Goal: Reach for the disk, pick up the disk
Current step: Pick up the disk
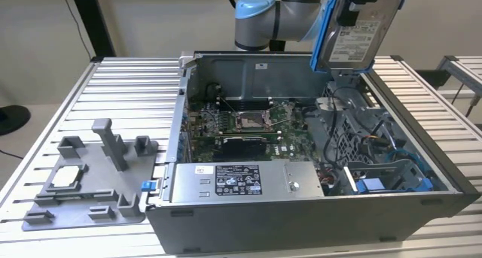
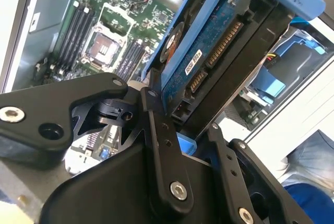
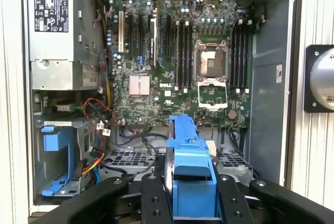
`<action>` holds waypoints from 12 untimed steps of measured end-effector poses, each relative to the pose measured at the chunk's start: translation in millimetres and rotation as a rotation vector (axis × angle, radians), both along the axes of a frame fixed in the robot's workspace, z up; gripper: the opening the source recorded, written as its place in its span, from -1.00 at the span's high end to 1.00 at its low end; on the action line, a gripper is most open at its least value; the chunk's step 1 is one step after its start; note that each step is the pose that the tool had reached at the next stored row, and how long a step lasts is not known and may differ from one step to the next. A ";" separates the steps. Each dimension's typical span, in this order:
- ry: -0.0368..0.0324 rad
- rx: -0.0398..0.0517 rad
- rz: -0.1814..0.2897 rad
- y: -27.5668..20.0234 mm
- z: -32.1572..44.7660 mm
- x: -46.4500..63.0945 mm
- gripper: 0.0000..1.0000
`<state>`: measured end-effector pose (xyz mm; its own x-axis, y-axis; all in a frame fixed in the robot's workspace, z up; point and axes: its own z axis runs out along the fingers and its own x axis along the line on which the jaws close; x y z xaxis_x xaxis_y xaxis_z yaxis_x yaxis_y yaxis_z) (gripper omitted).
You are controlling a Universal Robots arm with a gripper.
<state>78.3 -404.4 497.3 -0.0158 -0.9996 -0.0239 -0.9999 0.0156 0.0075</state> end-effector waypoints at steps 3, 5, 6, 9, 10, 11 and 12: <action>0.0002 -0.0002 0.000 -0.3 -0.1 0.1 1.00; 0.0004 -0.0004 0.000 -0.9 -0.2 0.2 1.00; 0.0006 -0.0006 0.000 -1.3 -0.1 0.3 1.00; 0.0014 -0.0005 0.000 -3.9 -0.3 0.6 1.00; 0.0016 -0.0005 0.000 -5.2 -0.3 0.7 1.00; 0.0017 -0.0006 0.000 -6.6 -0.3 0.7 1.00; 0.0018 -0.0005 0.000 -8.0 -0.4 0.7 1.00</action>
